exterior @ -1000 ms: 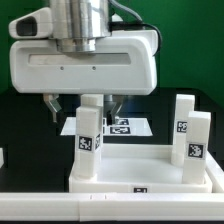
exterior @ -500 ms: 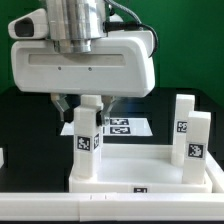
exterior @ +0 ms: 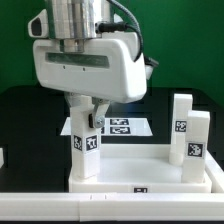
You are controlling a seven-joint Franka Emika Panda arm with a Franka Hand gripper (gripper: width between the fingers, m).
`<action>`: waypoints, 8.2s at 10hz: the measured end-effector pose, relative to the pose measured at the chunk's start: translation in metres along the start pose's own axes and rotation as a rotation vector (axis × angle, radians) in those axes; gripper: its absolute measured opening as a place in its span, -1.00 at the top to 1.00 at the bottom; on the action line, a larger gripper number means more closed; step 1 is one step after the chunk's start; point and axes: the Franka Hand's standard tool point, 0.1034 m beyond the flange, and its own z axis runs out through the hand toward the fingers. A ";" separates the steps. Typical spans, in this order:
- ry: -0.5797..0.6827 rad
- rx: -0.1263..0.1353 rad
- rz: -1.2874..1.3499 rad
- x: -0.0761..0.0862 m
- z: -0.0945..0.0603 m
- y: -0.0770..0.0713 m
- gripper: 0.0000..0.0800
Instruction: Assemble desk
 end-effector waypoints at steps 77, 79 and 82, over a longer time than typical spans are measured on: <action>-0.022 0.031 0.556 0.011 0.006 -0.020 0.29; -0.055 0.041 0.826 0.013 0.006 -0.017 0.29; -0.065 0.037 0.948 0.010 0.006 -0.017 0.27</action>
Offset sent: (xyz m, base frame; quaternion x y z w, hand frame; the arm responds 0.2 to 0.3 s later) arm 0.0000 0.0000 0.0000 0.0000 0.0000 0.1938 0.9810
